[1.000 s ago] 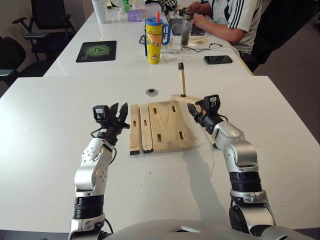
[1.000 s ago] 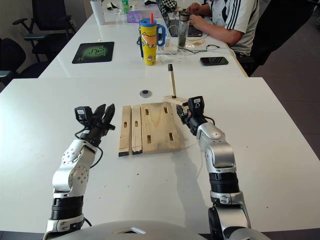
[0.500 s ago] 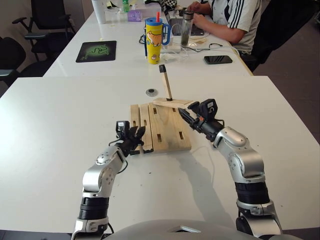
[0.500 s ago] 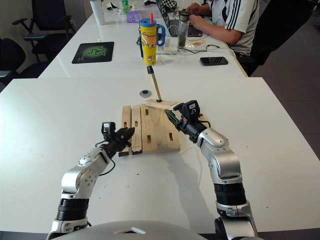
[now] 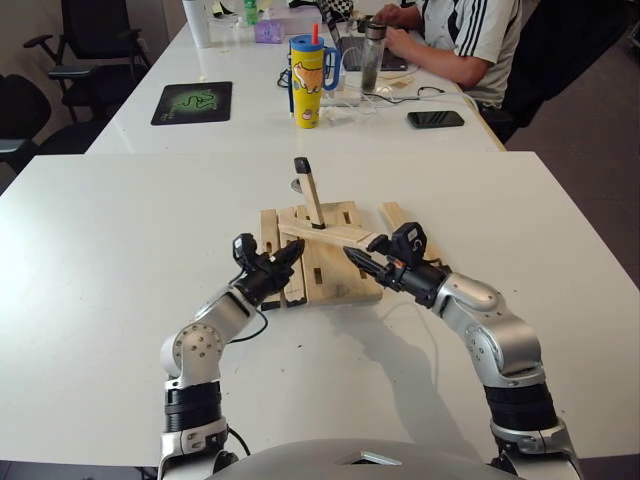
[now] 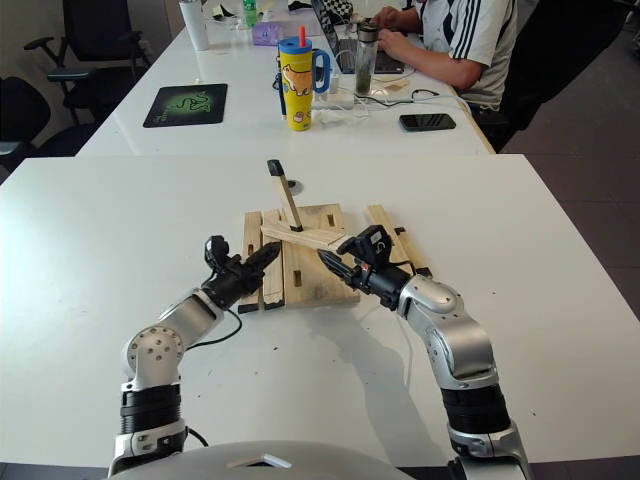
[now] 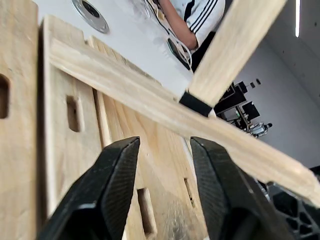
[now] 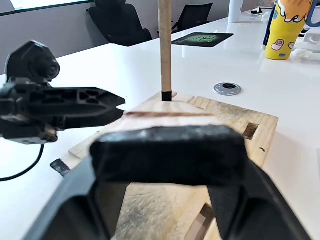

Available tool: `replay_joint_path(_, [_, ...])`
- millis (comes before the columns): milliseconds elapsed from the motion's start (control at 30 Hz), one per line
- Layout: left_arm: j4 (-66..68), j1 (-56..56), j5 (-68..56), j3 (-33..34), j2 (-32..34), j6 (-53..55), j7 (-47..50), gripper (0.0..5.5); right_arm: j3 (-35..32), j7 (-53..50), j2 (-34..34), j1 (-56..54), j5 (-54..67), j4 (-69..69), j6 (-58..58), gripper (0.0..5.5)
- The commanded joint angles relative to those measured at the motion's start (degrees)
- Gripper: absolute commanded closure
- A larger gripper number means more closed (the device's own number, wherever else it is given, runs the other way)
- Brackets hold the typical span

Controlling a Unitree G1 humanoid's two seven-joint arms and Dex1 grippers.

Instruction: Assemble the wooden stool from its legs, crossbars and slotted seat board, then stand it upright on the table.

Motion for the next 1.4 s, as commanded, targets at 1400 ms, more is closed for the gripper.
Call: replay_joint_path(1400, [2.95, -9.26, -20.23, 1.12, -3.54, -12.90, 17.25, 4.47, 3.64, 4.91, -3.54, 2.42, 1.87, -0.75, -3.31, 2.23])
